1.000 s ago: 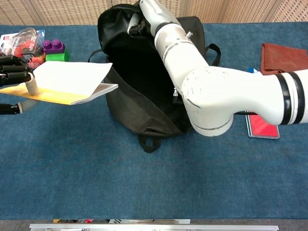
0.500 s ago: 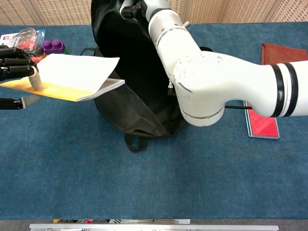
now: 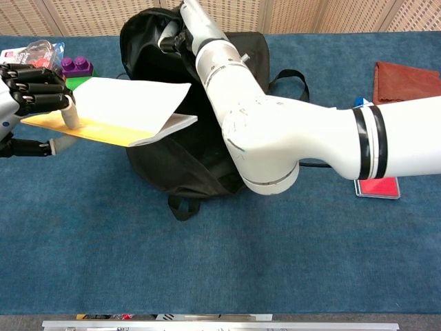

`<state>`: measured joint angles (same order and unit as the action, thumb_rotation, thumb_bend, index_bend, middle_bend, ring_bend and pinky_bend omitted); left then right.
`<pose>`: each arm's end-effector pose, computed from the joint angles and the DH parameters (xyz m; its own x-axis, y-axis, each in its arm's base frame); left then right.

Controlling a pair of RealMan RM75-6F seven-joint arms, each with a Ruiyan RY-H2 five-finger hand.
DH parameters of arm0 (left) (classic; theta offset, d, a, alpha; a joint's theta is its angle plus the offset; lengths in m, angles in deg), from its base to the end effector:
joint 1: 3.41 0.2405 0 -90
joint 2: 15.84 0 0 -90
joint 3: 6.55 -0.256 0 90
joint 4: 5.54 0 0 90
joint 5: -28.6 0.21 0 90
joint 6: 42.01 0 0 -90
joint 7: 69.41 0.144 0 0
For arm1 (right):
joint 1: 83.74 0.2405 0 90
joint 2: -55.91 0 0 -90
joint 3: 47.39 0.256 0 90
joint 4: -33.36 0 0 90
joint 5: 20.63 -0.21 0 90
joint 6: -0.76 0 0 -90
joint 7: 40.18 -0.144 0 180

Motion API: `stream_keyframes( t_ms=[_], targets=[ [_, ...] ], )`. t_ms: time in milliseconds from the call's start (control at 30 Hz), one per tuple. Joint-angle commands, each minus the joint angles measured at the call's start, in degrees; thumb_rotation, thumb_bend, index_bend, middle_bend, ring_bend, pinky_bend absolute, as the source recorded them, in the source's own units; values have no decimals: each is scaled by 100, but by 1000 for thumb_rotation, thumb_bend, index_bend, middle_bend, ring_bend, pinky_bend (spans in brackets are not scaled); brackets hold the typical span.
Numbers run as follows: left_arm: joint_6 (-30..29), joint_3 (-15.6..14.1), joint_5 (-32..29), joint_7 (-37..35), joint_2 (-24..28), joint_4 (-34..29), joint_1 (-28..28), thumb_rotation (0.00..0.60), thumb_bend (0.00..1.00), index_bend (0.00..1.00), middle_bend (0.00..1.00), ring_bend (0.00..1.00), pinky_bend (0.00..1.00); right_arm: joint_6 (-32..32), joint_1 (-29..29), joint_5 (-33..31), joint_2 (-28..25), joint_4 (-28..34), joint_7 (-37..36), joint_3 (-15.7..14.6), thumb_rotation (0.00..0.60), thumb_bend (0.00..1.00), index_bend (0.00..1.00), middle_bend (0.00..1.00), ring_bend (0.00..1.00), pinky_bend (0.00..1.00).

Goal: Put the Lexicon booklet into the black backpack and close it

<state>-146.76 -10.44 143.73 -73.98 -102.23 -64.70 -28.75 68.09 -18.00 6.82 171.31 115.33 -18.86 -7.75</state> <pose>-0.2273 0.2334 0.0721 0.3024 -0.2905 0.9078 0.5073 -0.7573 -0.4113 0.0608 -0.3626 -0.0714 -0.3488 -0.3345 0.8755 -0.9293 0.0023 -0.3694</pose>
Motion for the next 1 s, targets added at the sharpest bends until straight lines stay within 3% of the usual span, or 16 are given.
stream_keyframes(
  t_ms=[33, 700, 1000],
  targets=[
    [-5, -13, 71, 24, -31, -32, -43, 600, 333, 662, 598, 475, 617, -42, 52, -84, 54, -115, -65, 90, 600, 903, 707, 610, 626, 869],
    [664, 70, 110, 149, -782, 294, -591, 600, 333, 661, 597, 471, 616, -298, 92, -537, -138, -165, -89, 232, 600, 900, 707, 610, 626, 869],
    [534, 109, 149, 328, -705, 56, -686, 600, 333, 661, 597, 471, 607, -365, 147, -595, -156, -304, -178, 234, 600, 901, 707, 609, 626, 869]
  ],
)
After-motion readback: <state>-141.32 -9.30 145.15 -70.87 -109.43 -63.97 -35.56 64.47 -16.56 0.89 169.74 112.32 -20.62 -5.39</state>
